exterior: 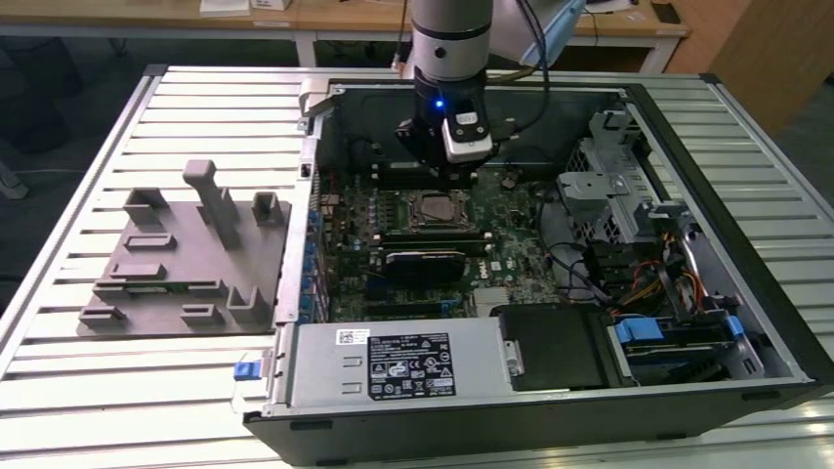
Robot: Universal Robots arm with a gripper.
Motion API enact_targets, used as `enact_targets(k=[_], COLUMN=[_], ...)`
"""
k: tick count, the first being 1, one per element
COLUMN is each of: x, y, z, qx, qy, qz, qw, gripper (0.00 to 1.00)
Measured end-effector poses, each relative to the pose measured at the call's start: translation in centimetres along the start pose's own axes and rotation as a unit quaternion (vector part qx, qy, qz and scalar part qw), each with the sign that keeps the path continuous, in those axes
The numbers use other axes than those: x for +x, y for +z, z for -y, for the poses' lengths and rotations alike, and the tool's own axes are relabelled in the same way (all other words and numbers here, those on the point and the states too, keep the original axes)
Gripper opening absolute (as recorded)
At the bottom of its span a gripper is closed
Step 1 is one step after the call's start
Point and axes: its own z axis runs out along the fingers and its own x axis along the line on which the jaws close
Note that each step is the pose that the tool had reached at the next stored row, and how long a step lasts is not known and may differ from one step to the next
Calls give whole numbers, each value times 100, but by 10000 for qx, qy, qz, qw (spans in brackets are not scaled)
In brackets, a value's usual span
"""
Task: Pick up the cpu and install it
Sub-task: 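Install the first cpu locking lever, then install the second cpu locking lever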
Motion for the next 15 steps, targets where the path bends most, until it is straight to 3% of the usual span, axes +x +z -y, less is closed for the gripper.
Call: enact_targets(k=[4,7,15], x=[-22,-35,-42], y=[27,41,50], z=[13,31,47], qx=[55,88,99], qy=[-34,-63,-83], qz=[-44,-57,-56], qw=[10000,9999,9999], gripper=[11,11,11])
